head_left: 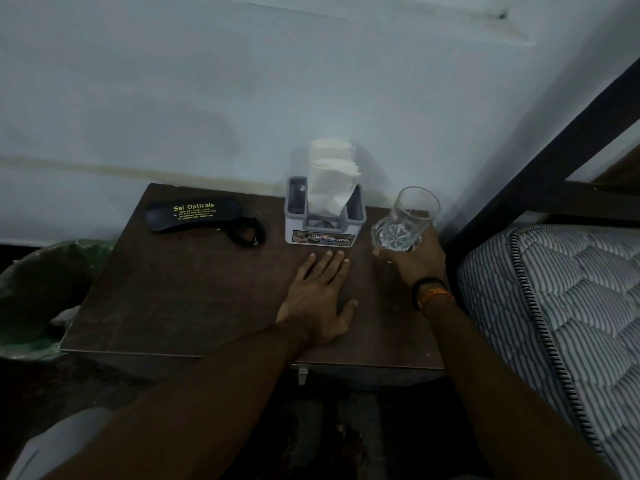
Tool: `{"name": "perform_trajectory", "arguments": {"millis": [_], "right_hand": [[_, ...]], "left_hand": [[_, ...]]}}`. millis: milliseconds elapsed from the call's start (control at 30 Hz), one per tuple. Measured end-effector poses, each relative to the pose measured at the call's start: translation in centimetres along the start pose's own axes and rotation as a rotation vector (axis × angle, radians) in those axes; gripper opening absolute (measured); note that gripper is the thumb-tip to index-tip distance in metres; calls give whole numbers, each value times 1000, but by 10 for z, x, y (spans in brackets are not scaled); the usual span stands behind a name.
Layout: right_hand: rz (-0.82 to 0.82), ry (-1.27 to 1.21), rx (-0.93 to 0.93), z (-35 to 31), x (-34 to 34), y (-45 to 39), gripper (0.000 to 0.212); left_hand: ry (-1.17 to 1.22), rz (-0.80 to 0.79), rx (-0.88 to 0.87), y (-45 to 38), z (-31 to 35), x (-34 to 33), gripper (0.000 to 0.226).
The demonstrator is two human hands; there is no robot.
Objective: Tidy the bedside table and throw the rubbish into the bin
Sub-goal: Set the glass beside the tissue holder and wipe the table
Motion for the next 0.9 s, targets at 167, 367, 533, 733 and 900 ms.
{"name": "perform_trajectory", "arguments": {"millis": [167,367,533,733,900], "right_hand": [[-27,0,-35,-1,-5,-20,90],[-9,23,-69,1,-6,-30,95],[-17,22,-59,-1,-3,-31,93],[156,138,-6,5,3,-7,97],[233,187,329,-6,-3,44,41]], "left_hand": [[-1,-14,4,0,-1,1,79],[5,-17,11,0,0,1,80],[11,-25,15,-1,-1,0,80],[42,-3,17,0,-3,0,81],[282,84,66,7,-5,8,63]]}}
Point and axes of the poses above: each hand's wrist, its own y-axis away from the middle knuckle, its own x-axis out of the back of the hand, z = x × y, the point moved 1 cm from there along -y, towards the middle knuckle, and after that the axes turned 8 degrees about z, right-handed, at the moved point
